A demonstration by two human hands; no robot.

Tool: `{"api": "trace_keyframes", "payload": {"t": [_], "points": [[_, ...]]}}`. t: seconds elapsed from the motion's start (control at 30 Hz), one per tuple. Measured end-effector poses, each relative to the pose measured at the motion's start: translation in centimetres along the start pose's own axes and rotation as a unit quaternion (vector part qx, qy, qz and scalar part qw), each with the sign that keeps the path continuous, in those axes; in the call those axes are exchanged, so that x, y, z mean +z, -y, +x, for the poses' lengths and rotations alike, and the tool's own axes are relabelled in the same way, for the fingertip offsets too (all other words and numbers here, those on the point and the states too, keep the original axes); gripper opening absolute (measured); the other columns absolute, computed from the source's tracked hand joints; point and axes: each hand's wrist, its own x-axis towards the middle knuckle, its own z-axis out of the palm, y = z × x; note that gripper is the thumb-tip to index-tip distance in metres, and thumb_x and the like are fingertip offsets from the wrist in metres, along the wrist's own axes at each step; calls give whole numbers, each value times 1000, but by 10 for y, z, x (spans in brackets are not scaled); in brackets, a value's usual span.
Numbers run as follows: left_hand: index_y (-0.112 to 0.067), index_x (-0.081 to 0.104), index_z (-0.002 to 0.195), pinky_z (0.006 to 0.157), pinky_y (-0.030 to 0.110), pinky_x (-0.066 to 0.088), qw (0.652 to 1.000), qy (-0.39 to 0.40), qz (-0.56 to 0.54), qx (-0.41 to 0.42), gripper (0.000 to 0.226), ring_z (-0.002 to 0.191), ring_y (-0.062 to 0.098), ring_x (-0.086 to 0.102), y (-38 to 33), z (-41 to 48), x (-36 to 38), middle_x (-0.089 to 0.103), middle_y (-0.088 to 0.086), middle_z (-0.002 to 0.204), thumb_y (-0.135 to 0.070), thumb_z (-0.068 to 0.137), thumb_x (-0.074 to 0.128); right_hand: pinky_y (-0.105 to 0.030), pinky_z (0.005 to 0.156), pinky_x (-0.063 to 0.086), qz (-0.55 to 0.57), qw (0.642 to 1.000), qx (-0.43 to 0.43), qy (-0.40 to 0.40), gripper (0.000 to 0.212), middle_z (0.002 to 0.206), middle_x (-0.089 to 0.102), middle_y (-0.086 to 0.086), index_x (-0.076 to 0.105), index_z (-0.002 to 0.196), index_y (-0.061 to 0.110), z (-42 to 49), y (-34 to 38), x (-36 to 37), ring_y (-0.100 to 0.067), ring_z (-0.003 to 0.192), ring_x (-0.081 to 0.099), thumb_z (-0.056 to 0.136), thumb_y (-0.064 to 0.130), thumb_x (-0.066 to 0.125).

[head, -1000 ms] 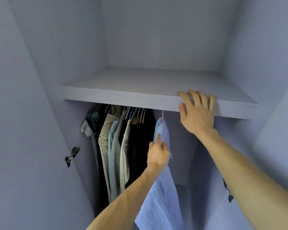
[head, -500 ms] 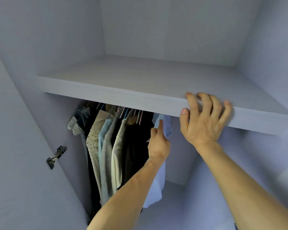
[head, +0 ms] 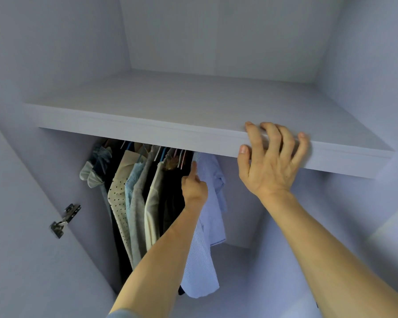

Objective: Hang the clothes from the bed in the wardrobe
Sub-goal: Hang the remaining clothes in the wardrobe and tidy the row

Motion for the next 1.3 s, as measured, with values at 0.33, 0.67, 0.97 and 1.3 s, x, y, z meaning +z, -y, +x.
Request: {"api": "trace_keyframes", "payload": {"t": [0.33, 0.67, 0.97, 1.3], "points": [[-49, 31, 149, 81, 30, 51, 999, 38, -12, -15, 50, 81, 12, 57, 14, -5, -19, 56, -10, 99, -24, 106, 33, -53, 113, 22, -8, 1000, -1, 27, 39, 125, 60, -7, 58, 131, 25, 2, -2, -3, -27, 120, 45, 97, 36, 44], [-25, 52, 138, 96, 24, 50, 955, 260, 135, -43, 44, 103, 11, 63, 59, -43, -104, 66, -2, 116, -30, 95, 57, -55, 117, 14, 9, 987, 29, 158, 40, 134, 53, -8, 52, 137, 24, 9, 9, -31, -32, 130, 42, 100, 35, 40], [-32, 33, 153, 118, 38, 28, 891, 153, 396, 159, 52, 146, 20, 26, 30, -109, -222, 33, -1, 157, -35, 102, 42, -54, 117, 22, 111, 940, 123, 297, 46, 157, 36, -2, 46, 145, 26, 11, 18, -93, -26, 148, 25, 101, 37, 35], [-41, 43, 146, 117, 35, 24, 907, 49, 412, 71, 47, 147, 18, 27, 178, -271, -335, 34, -7, 157, -35, 99, 45, -40, 105, 44, 314, 799, 38, 510, 42, 128, 66, 12, 70, 121, 29, -181, 161, -234, -22, 131, 53, 97, 44, 39]]}}
